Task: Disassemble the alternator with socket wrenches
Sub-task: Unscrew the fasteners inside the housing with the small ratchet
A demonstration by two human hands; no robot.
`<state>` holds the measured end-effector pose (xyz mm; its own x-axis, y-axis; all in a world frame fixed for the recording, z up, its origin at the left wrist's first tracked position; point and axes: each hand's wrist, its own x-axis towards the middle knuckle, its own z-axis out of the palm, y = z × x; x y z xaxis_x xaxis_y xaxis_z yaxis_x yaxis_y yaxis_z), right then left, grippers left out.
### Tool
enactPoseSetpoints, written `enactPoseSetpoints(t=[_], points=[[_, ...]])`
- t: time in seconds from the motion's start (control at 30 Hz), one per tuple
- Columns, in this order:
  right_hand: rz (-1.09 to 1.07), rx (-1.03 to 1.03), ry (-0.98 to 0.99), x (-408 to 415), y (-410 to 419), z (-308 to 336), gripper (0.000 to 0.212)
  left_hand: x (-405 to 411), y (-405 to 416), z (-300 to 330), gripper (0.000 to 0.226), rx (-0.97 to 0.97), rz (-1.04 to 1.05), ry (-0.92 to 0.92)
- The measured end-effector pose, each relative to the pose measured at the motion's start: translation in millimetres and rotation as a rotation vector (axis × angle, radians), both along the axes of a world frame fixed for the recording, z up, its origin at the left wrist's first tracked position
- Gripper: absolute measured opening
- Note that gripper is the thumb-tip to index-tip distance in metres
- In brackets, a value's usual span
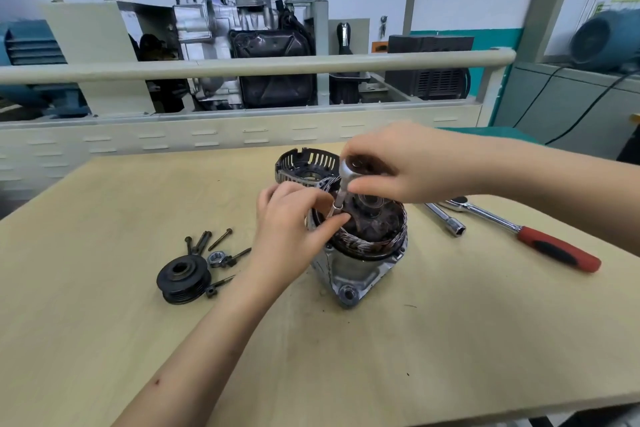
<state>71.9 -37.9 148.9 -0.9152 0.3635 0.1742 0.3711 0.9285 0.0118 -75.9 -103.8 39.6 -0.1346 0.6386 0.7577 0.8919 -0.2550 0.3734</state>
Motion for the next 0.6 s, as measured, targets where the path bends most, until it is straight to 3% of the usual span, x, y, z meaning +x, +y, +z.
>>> enactPoseSetpoints(t=[0.13, 0.23, 0.37, 0.47, 0.6], points=[[0.006, 0.019, -0.056, 0, 1, 2, 0.029, -3, 3, 2, 0.018, -0.068, -0.091, -0.062], [-0.062, 0.027, -0.013, -1, -4, 1, 0.045, 4, 4, 2, 0.026, -0.016, 0.025, -0.017], [-0.051, -0.008, -0.042, 3, -2, 0, 0.029, -3, 3, 3, 0.022, -0.058, -0.059, -0.092], [-0.055, -0.057, -0.059, 5, 1, -1, 0.036, -11, 1, 5, 0.018, -0.163, -0.150, -0.157], [-0.185, -0.033, 0.058, 0, -2, -3, 0.044, 4, 2, 7, 0.018, -0.041, 0.022, -0.021]])
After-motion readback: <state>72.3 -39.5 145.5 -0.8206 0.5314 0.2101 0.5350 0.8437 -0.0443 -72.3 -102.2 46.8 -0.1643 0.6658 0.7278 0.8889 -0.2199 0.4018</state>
